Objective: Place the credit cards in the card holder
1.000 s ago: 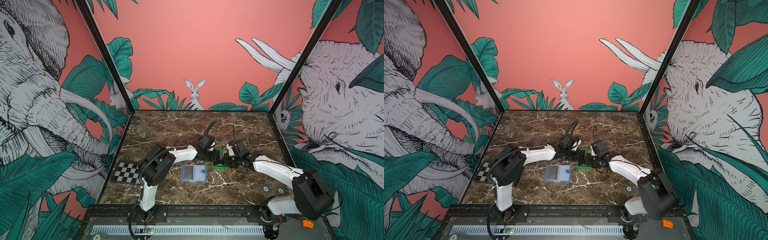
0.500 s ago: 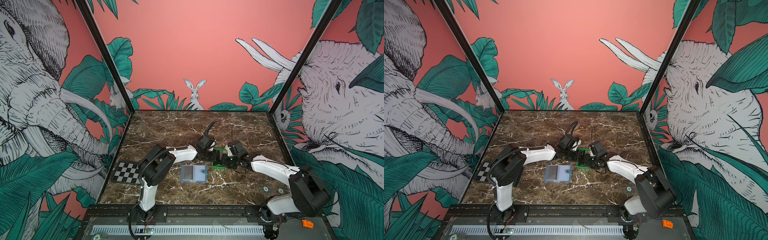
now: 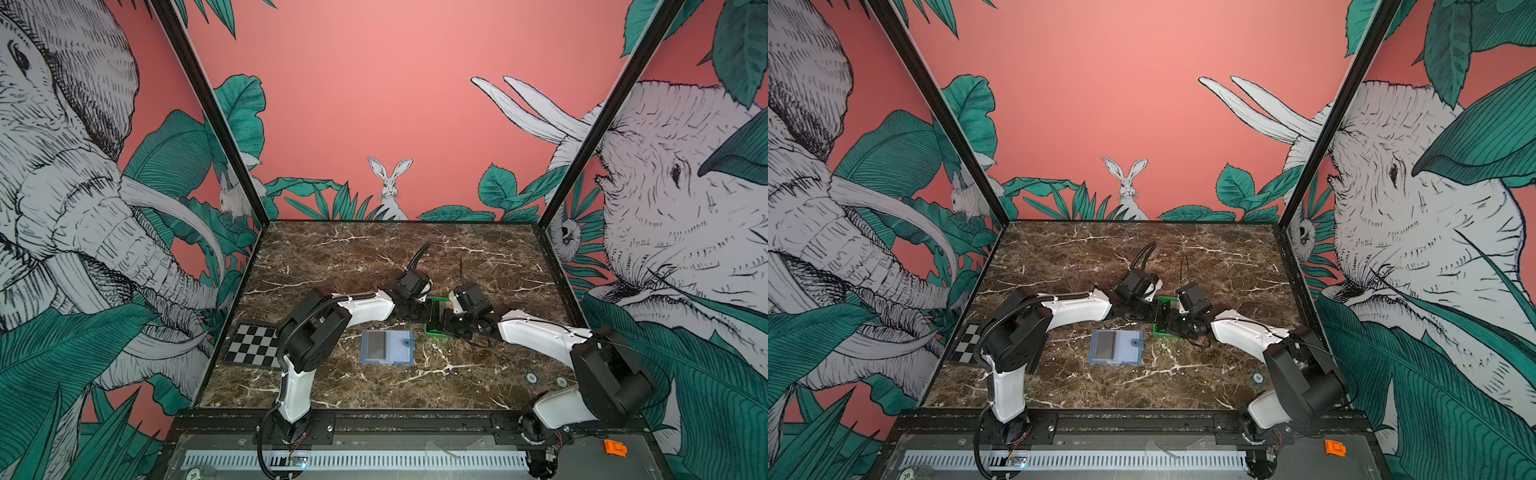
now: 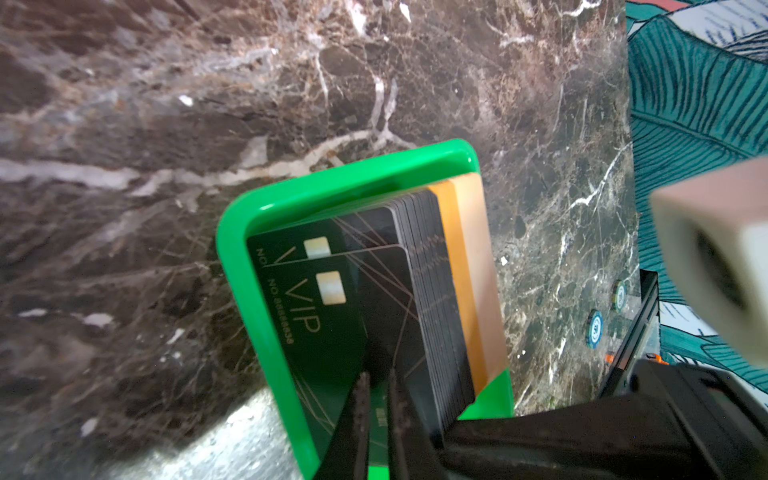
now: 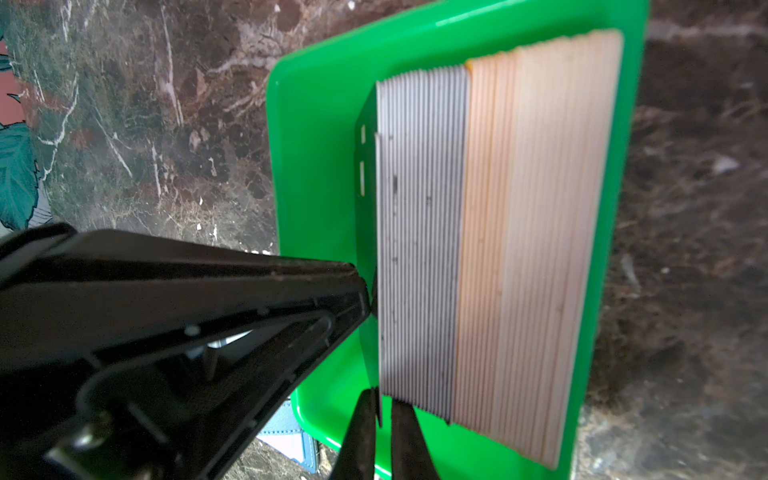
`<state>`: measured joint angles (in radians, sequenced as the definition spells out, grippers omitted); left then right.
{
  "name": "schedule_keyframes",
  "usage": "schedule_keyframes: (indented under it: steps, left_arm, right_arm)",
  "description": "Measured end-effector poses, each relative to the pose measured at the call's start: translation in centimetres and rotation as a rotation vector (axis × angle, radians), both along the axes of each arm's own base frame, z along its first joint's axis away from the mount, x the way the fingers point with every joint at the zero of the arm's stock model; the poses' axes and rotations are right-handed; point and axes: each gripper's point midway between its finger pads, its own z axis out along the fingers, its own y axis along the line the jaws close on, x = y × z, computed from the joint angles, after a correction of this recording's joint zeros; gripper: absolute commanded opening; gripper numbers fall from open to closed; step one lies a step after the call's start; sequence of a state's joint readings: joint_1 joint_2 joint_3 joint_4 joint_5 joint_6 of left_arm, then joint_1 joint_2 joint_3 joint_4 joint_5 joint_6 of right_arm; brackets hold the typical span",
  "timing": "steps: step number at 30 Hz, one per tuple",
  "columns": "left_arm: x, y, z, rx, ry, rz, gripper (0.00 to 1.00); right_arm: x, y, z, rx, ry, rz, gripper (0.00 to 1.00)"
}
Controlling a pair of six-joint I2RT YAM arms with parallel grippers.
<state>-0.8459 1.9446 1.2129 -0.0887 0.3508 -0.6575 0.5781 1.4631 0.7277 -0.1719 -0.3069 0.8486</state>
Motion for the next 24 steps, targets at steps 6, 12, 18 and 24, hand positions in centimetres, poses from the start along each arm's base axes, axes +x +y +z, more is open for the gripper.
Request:
schedule_keyframes:
  steps: [6,12,18,24]
  left_arm:
    - [-0.2,0.3,0.7,-0.009,-0.004,0.005,0.14]
    - [-0.8,1.3,4.8,-0.070,-0.065,0.021,0.17]
    - [-2.0,2.7,8.4,-0.167,-0.118,0.046,0.20]
    - [-4.7,4.9,7.8,-0.263,-0.079,0.064,0.24]
  right_arm:
    - [-0.1,0.0,0.4,0.002,-0.012,0.004,0.03]
    - [-0.3,-0.3,2.4,0.013,-0.054,0.002,0.00]
    - [-0.9,-1.1,4.3,0.013,-0.108,0.012,0.00]
    - [-1.5,-1.6,6.4,0.026,-0.175,0.036,0.00]
